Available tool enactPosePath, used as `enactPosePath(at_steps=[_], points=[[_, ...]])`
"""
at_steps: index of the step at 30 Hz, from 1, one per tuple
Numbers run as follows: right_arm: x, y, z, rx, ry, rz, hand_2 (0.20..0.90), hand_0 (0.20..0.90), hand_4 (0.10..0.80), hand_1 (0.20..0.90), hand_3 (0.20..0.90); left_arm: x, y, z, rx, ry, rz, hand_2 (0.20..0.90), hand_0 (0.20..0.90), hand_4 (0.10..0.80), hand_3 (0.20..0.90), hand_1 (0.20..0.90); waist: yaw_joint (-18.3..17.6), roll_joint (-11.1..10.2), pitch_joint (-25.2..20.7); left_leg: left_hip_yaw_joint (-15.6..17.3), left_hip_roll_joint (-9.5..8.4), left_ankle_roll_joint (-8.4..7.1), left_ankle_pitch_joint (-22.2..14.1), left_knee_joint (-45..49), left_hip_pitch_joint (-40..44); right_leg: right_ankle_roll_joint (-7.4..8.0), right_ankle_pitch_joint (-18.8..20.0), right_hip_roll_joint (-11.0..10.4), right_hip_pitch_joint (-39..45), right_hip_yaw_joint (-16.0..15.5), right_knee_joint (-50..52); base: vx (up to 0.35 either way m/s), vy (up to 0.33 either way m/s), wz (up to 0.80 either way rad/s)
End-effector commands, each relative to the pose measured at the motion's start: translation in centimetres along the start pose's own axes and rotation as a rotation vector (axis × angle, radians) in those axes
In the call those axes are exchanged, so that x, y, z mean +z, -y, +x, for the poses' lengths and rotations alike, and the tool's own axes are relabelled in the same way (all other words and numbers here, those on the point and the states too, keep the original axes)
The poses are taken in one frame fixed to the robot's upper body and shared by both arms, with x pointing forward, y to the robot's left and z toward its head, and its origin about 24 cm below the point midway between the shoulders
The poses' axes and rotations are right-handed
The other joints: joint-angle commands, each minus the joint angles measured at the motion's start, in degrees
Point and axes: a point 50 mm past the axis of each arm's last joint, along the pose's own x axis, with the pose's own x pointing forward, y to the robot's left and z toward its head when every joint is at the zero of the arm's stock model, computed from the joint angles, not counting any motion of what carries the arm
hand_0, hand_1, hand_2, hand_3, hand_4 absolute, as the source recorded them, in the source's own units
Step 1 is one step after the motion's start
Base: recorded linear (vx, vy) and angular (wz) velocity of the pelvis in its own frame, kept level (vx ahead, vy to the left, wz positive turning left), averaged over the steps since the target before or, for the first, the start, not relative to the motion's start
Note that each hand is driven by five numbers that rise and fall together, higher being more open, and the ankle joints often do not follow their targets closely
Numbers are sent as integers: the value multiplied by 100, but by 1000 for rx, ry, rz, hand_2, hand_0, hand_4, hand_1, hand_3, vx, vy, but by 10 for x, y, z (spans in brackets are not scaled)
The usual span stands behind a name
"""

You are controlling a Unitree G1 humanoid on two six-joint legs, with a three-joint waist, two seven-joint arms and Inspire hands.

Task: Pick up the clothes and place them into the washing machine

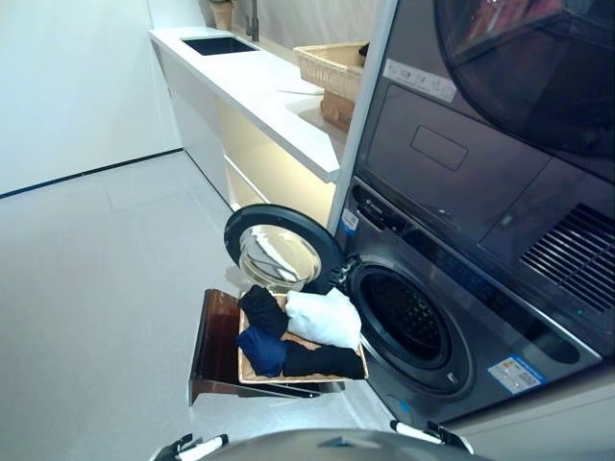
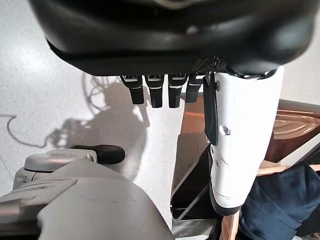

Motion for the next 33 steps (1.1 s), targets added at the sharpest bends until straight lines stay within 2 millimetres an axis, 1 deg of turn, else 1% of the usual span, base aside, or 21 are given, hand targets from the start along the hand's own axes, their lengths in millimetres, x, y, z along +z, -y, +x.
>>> enactPosePath(at_steps=[1, 4, 6, 9, 12, 14, 15, 16, 17, 19, 20, 21, 23, 25, 26, 27, 29, 31, 33], points=[[15, 17, 3, -74, 44, 38, 900, 900, 800, 900, 900, 24, 2, 4, 16, 82, -37, 900, 900, 800, 900, 900, -5, -56, -209, 279, -95, -455, -458, 306, 150, 140, -122, 119, -240, 191, 81, 143, -222, 19], [11, 24, 3, -98, 31, 48, 900, 900, 800, 900, 900, 32, 8, 5, -2, 103, -26, 900, 900, 800, 900, 900, -33, -52, -253, 250, 30, -556, -393, 396, 122, 79, -226, 201, -209, 146, 61, 117, -192, 18], [13, 28, 3, -110, 38, 47, 900, 900, 800, 900, 900, 39, 13, 6, -14, 122, -20, 900, 900, 800, 900, 900, -52, -48, -261, 241, 87, -581, -430, 546, 69, 30, -333, 258, -230, 153, 118, 95, -174, 8], [15, 33, 3, -126, 39, 43, 900, 900, 800, 900, 900, 43, 19, 6, -33, 134, -8, 900, 900, 800, 900, 900, -60, -46, -226, 239, 98, -589, -452, 860, -21, -48, -418, 321, -225, 219, 254, 72, -126, -4], [12, 35, 3, -130, 31, 46, 900, 900, 800, 900, 900, 44, 21, 7, -41, 137, -8, 900, 900, 800, 900, 900, -48, -51, -229, 230, 104, -605, -417, 1039, -24, -84, -468, 365, -167, 246, 285, 80, -98, -4], [9, 38, 2, -137, 25, 50, 900, 900, 800, 900, 900, 48, 23, 7, -46, 152, -11, 900, 900, 800, 900, 900, -37, -77, -193, 324, 88, -682, -210, 1751, -254, -181, -536, 401, 2, 251, 272, 97, -110, 8], [8, 39, 2, -143, 24, 56, 900, 900, 800, 900, 900, 51, 24, 7, -51, 161, -9, 900, 900, 800, 900, 900, -42, -110, -151, 414, 119, -722, -81, 2012, -427, -205, -539, 370, 70, 215, 257, 13, -79, 30], [10, 40, 2, -153, 29, 66, 900, 900, 800, 900, 900, 58, 26, 7, -58, 183, -3, 900, 900, 800, 900, 900, -50, -177, -88, 517, 180, -758, 47, 2178, -664, -206, -538, 309, 124, 147, 230, -30, -58, 32], [12, 42, 3, -163, 32, 78, 900, 900, 800, 900, 900, 64, 28, 8, -63, 200, 1, 900, 900, 800, 900, 900, -48, -231, -31, 576, 184, -738, 17, 2223, -880, -193, -541, 252, 144, 102, 216, -30, -42, 25], [16, 41, 3, -166, 41, 85, 900, 900, 800, 900, 900, 66, 29, 8, -63, 208, 4, 900, 900, 800, 900, 900, -14, -348, 0, 615, 117, -614, -246, 2068, -1256, -130, -527, 129, 156, 105, 194, 8, -7, 0], [19, 39, 4, -162, 47, 82, 900, 900, 800, 900, 900, 66, 28, 8, -59, 210, -1, 900, 900, 800, 900, 900, 11, -379, 18, 593, 90, -571, -310, 1964, -1406, -101, -519, 99, 167, 138, 193, 37, 23, -17], [20, 38, 4, -161, 51, 81, 900, 900, 800, 900, 900, 67, 28, 8, -56, 213, -1, 900, 900, 800, 900, 900, 31, -387, 35, 548, 80, -566, -267, 1825, -1489, -82, -519, 92, 184, 177, 191, 49, 51, -22], [22, 38, 5, -163, 55, 77, 900, 900, 800, 900, 900, 67, 29, 7, -55, 216, -6, 900, 900, 800, 900, 900, 60, -336, 58, 401, 104, -624, 61, 1440, -1645, -69, -538, 120, 229, 242, 170, 57, 85, -21], [24, 36, 5, -163, 62, 79, 900, 900, 800, 900, 900, 66, 29, 7, -52, 213, -6, 900, 900, 800, 900, 900, 74, -253, 78, 298, 185, -684, 386, 1085, -1763, -51, -591, 145, 288, 285, 164, 65, 131, -17], [26, 35, 5, -162, 66, 83, 900, 900, 800, 900, 900, 66, 28, 7, -51, 215, -5, 900, 900, 800, 900, 900, 71, -221, 85, 317, 224, -702, 479, 931, -1751, -36, -614, 147, 313, 307, 162, 87, 166, -17], [26, 35, 5, -161, 68, 85, 900, 900, 800, 900, 900, 67, 28, 7, -50, 214, 0, 900, 900, 800, 900, 900, 64, -197, 81, 367, 228, -700, 477, 901, -1727, -15, -635, 131, 360, 326, 148, 104, 173, -25], [23, 35, 5, -161, 52, 85, 900, 900, 800, 900, 900, 65, 28, 7, -49, 206, 4, 900, 900, 800, 900, 900, 83, -136, 25, 342, 164, -647, 392, 789, -1577, 33, -667, 74, 437, 353, 132, 136, 207, -21], [19, 34, 4, -157, 39, 87, 900, 900, 800, 900, 900, 63, 24, 7, -41, 202, 3, 900, 900, 800, 900, 900, 82, -101, -58, 360, 65, -583, 338, 711, -1452, 130, -624, -59, 519, 402, 88, 157, 224, -14], [16, 33, 4, -151, 25, 85, 900, 900, 800, 900, 900, 62, 22, 7, -34, 198, 3, 900, 900, 800, 900, 900, 99, -71, -140, 432, 20, -536, 281, 657, -1365, 193, -593, -141, 546, 464, 47, 138, 197, -23]])
